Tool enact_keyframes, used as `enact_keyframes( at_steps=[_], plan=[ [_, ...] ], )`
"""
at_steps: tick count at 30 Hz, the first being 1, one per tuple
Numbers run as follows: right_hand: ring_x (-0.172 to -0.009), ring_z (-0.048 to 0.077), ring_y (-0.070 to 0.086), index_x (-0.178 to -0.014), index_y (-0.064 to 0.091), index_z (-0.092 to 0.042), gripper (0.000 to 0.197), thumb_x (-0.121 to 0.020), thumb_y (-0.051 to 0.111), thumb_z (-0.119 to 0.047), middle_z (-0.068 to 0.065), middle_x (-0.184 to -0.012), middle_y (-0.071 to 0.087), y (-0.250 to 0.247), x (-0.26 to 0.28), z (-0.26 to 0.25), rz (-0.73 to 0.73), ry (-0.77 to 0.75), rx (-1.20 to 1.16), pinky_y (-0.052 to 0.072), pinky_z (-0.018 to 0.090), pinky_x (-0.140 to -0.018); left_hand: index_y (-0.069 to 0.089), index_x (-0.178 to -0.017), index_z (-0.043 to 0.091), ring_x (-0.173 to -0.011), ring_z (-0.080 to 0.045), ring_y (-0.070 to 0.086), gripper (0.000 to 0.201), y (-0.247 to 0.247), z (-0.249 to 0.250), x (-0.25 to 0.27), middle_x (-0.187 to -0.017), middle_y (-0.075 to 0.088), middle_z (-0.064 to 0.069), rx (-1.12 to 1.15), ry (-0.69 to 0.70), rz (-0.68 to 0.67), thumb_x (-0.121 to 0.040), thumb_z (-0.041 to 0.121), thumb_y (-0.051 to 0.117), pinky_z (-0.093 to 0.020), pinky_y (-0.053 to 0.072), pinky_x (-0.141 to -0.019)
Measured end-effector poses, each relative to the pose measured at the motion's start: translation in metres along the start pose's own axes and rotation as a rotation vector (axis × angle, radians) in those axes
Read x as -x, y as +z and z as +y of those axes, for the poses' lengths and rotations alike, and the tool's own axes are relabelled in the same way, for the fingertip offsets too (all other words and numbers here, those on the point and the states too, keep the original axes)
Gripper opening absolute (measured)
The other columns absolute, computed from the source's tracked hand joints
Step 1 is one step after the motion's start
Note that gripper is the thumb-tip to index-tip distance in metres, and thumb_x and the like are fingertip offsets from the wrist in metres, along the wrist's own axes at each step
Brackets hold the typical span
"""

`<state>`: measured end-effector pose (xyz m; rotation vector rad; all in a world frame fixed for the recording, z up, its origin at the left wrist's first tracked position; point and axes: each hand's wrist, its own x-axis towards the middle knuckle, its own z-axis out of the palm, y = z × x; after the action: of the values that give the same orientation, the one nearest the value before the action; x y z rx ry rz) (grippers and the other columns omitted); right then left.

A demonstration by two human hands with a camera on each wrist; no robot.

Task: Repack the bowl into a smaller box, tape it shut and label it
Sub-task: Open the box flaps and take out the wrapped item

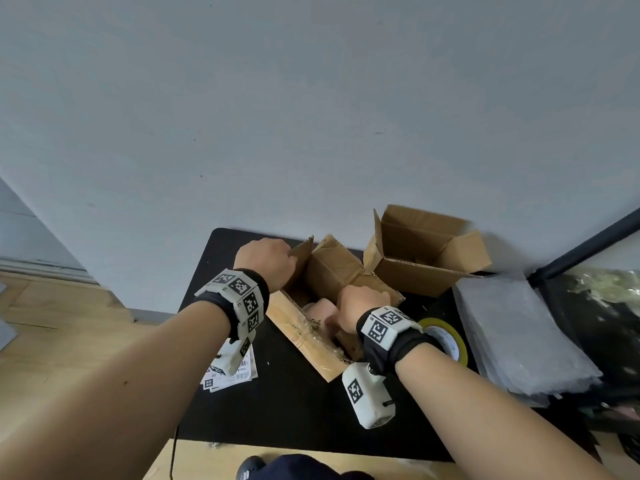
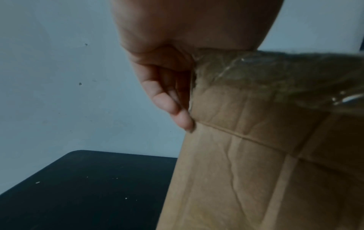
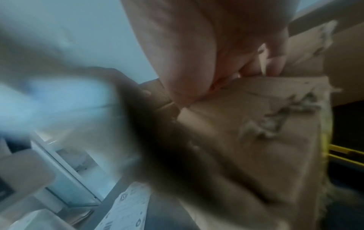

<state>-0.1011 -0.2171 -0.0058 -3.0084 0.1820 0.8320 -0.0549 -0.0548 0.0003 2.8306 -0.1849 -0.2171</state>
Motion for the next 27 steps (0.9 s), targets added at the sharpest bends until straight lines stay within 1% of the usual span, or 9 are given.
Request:
enact_keyframes(
  at_steps=[3,6,9,12,15,18,21,25,27],
  plan=[
    [-0.098,0.025,0.060,-0.090,0.065,-0.020,0.030,-0.080,0.066,-0.049,0.003,-0.097,0.068,0.002,0.000,-0.001,0.058,-0.034,-0.005,0.031,0.042,-0.098,0.051,-0.072,0.017,-0.078,-0.022,0.052,0.028,0.000,0.001,0.001,-0.084,0.058,-0.002,0.019,0.011,0.033,-0.094,0.030,0.040,-0.030,0.037,-0.069],
    [-0.096,0.023,0.060,-0.094,0.067,-0.021,0.027,-0.083,0.064,-0.045,0.001,-0.093,0.068,0.004,0.001,-0.002,0.110,-0.040,-0.056,0.029,0.041,-0.097,0.053,-0.074,0.016,-0.077,-0.022,0.050,0.026,-0.002,0.004,-0.001,-0.081,0.054,-0.001,0.033,0.022,0.065,-0.093,0.029,0.041,-0.029,0.036,-0.069],
    [-0.100,0.023,0.058,-0.092,0.069,-0.020,0.020,-0.086,0.061,-0.037,0.001,-0.097,0.067,0.003,0.001,-0.002,0.127,-0.039,-0.139,0.029,0.039,-0.094,0.054,-0.076,0.015,-0.076,-0.021,0.050,0.025,-0.005,0.006,-0.003,-0.080,0.054,-0.001,0.041,0.019,0.089,-0.094,0.029,0.042,-0.029,0.036,-0.067],
    [-0.103,0.023,0.058,-0.097,0.069,-0.020,0.020,-0.090,0.055,-0.032,0.002,-0.100,0.068,0.000,0.000,0.000,0.099,-0.045,-0.191,0.029,0.037,-0.092,0.056,-0.082,0.015,-0.077,-0.020,0.050,0.025,-0.007,0.007,-0.004,-0.084,0.057,-0.002,0.027,0.017,0.088,-0.094,0.030,0.041,-0.029,0.037,-0.067],
    [-0.110,0.024,0.056,-0.107,0.068,-0.021,0.023,-0.093,0.053,-0.032,0.003,-0.110,0.067,-0.007,-0.002,0.005,0.075,-0.020,-0.247,0.030,0.039,-0.099,0.059,-0.089,0.015,-0.078,-0.020,0.049,0.027,-0.012,0.013,-0.004,-0.091,0.060,-0.003,-0.034,0.049,0.090,-0.095,0.032,0.039,-0.030,0.037,-0.068],
    [-0.114,0.025,0.055,-0.111,0.067,-0.022,0.027,-0.093,0.053,-0.037,0.003,-0.114,0.066,-0.012,-0.004,0.009,0.022,-0.002,-0.301,0.029,0.041,-0.103,0.052,-0.081,0.017,-0.079,-0.021,0.049,0.026,-0.016,0.021,-0.005,-0.091,0.060,-0.002,-0.091,0.085,0.108,-0.096,0.033,0.037,-0.029,0.036,-0.068],
    [-0.111,0.025,0.056,-0.110,0.066,-0.022,0.033,-0.089,0.056,-0.045,0.002,-0.110,0.067,-0.009,-0.006,0.005,-0.026,0.016,-0.282,0.030,0.042,-0.099,0.052,-0.080,0.017,-0.079,-0.022,0.051,0.027,-0.013,0.024,-0.004,-0.091,0.061,-0.003,-0.117,0.108,0.118,-0.097,0.032,0.037,-0.030,0.036,-0.067],
    [-0.115,0.026,0.054,-0.111,0.067,-0.021,0.030,-0.089,0.056,-0.039,0.002,-0.114,0.066,-0.006,-0.007,0.006,0.004,0.049,-0.318,0.031,0.039,-0.098,0.061,-0.089,0.016,-0.077,-0.020,0.050,0.028,-0.007,0.020,0.000,-0.089,0.063,-0.001,-0.046,0.097,0.135,-0.096,0.030,0.038,-0.029,0.037,-0.067],
    [-0.117,0.026,0.054,-0.111,0.068,-0.020,0.028,-0.090,0.057,-0.035,0.003,-0.117,0.065,-0.006,-0.005,0.008,0.005,0.043,-0.358,0.033,0.038,-0.101,0.062,-0.087,0.017,-0.075,-0.019,0.050,0.028,-0.004,0.017,0.002,-0.086,0.062,0.000,-0.018,0.091,0.152,-0.096,0.030,0.039,-0.029,0.035,-0.066]
  ],
)
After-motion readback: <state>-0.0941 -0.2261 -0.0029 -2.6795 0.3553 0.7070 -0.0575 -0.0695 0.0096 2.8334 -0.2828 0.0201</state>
